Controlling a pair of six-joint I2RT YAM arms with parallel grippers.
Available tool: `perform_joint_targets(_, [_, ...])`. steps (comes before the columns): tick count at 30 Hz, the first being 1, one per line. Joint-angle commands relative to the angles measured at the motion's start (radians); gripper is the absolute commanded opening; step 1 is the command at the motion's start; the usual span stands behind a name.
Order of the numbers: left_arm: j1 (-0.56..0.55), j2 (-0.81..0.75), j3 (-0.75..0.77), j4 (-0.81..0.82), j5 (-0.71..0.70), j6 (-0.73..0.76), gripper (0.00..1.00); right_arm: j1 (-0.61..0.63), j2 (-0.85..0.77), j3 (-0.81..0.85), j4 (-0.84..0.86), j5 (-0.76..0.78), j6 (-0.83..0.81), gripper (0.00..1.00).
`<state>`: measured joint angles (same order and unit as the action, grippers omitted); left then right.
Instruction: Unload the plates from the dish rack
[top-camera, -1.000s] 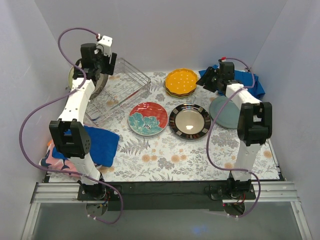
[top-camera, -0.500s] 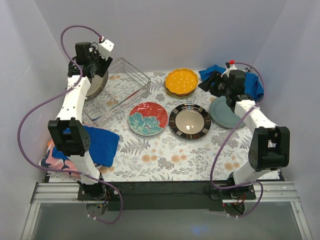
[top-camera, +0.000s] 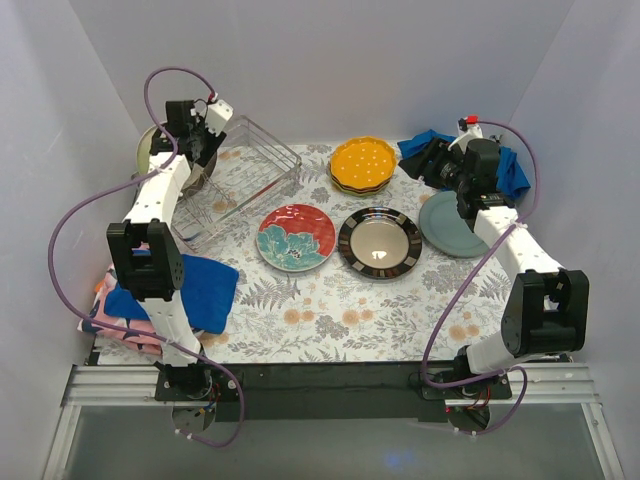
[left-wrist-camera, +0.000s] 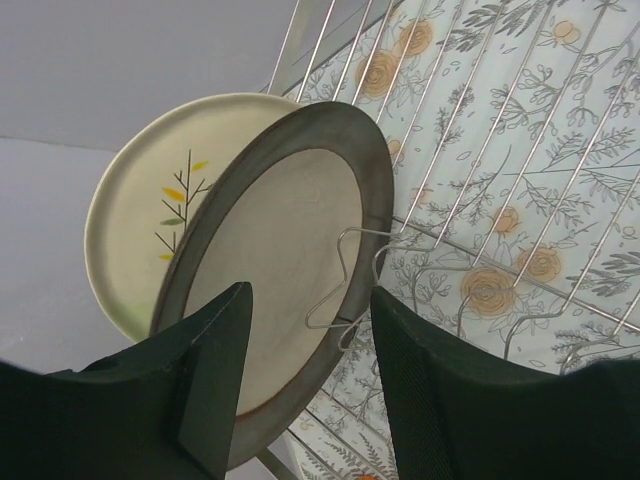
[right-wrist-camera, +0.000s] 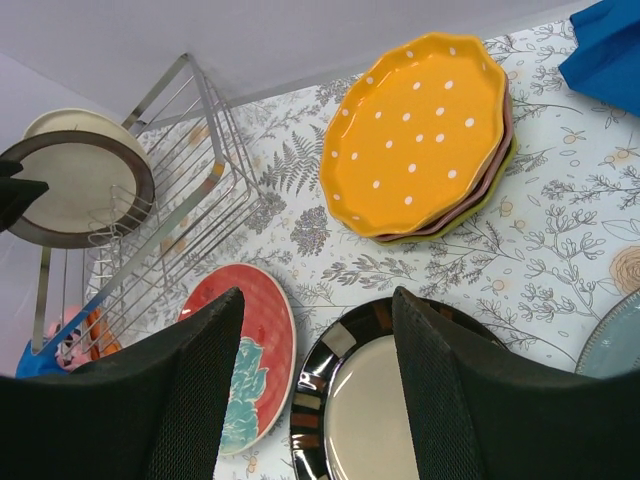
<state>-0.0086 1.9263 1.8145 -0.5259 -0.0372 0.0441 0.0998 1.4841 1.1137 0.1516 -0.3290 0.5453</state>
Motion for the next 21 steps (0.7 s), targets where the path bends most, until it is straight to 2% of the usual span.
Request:
perform_joint_targets(1, [0.005,-0.044,-0.037,0.102,-0.059,0.034,0.49,-0.002,-0.024,-0.008,0.046,-0.007,-0.016,0.67])
perform_joint_targets(10, [-0.01,-0.081,-0.038,0.124,0.002,0.013,0.49,-0.003,-0.019,-0.009,0.048,-0.002,-0.021,0.67])
perform_joint_targets(16, [-0.005,-0.141,-0.082,0.171,-0.062,0.045,0.49,-0.003,-0.021,-0.008,0.051,-0.008,-0.016,0.67])
perform_joint_targets(18, [0.005,-0.171,-0.106,0.205,-0.052,0.089,0.52,-0.003,-0.021,-0.006,0.054,-0.008,-0.013,0.67])
perform_joint_targets(21, [0.007,-0.147,-0.057,0.167,-0.066,0.09,0.53,-0.002,-0.015,0.003,0.054,-0.018,-0.011,0.67])
